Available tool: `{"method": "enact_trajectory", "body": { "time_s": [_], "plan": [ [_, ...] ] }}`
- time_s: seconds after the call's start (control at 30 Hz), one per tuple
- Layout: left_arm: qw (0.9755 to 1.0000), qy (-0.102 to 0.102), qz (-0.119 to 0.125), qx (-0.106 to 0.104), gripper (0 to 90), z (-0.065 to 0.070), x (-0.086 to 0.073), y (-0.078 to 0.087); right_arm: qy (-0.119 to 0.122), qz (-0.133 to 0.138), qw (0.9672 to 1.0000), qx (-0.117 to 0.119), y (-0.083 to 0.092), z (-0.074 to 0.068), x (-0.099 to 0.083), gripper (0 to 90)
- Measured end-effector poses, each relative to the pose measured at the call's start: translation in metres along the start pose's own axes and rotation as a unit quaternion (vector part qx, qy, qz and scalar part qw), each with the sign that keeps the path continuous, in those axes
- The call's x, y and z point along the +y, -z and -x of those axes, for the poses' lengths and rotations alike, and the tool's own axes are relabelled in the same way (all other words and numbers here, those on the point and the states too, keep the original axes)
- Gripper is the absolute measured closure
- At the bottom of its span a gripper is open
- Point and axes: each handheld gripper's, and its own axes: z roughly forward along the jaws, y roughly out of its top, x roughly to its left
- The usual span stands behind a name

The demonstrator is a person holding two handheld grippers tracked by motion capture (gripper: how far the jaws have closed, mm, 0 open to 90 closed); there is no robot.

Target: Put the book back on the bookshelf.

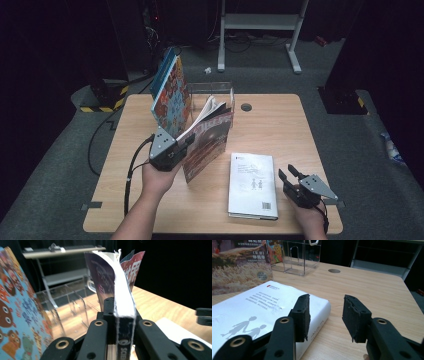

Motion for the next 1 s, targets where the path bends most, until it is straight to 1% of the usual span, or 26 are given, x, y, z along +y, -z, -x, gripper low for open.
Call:
{"method": "enact_trajectory", "body": {
  "time_s": [0.07,0.1,0.17,0.23,0.33,0.43,0.47,0.53,0.6,0.67,0.73,0.8,0.83,0.87,1.0],
  "plan": [
    [1.0,-0.002,-0.003,0.001,83.0,0.0,0.001,0.0,-0.001,-0.003,1.0,0.001,0.0,0.001,0.0,54.1],
    [1.0,-0.006,-0.005,0.0,83.0,0.001,0.001,0.0,-0.003,-0.011,0.9999,0.001,-0.001,0.002,-0.001,53.8],
    [1.0,-0.005,-0.003,0.001,83.0,0.003,0.001,0.0,-0.004,-0.017,0.9999,0.001,-0.001,0.002,-0.003,53.6],
    [1.0,0.004,-0.002,0.002,83.0,0.003,0.0,0.0,-0.008,-0.021,0.9997,0.002,-0.002,0.003,-0.003,52.6],
    [0.9999,0.005,0.01,0.007,83.1,0.003,-0.003,0.0,-0.018,-0.023,0.9996,0.005,-0.001,0.005,-0.005,52.5],
    [0.9997,0.009,0.021,0.013,83.2,0.003,-0.006,0.0,-0.017,-0.023,0.9996,0.006,0.0,0.005,-0.005,52.1],
    [0.9996,0.01,0.024,0.011,83.3,0.003,-0.006,0.0,-0.018,-0.023,0.9996,0.007,0.0,0.005,-0.005,51.4],
    [0.9994,0.005,0.032,0.016,83.2,0.004,-0.008,0.0,-0.022,-0.026,0.9994,0.002,0.001,0.005,-0.005,49.7],
    [0.9992,0.007,0.035,0.018,83.2,0.005,-0.009,0.0,-0.023,-0.028,0.9993,0.004,0.001,0.005,-0.005,49.7],
    [0.9991,0.007,0.036,0.02,83.3,0.004,-0.009,0.0,-0.024,-0.031,0.9992,0.004,0.001,0.005,-0.006,49.3],
    [0.999,0.0,0.037,0.023,83.2,0.004,-0.009,0.0,-0.025,-0.034,0.9991,0.003,0.0,0.005,-0.006,48.4],
    [0.999,0.002,0.038,0.024,83.1,0.004,-0.009,0.0,-0.027,-0.039,0.9989,0.003,-0.001,0.005,-0.007,47.2],
    [0.999,-0.001,0.038,0.024,82.5,0.005,-0.009,0.0,-0.029,-0.052,0.9982,0.001,-0.003,0.005,-0.008,46.2],
    [0.9989,-0.004,0.038,0.025,82.5,0.005,-0.009,0.0,-0.029,-0.052,0.9982,0.001,-0.003,0.005,-0.008,46.2],
    [0.999,0.001,0.037,0.023,82.5,0.004,-0.009,0.0,-0.031,-0.058,0.9979,0.0,-0.004,0.005,-0.009,45.8]
  ]
}}
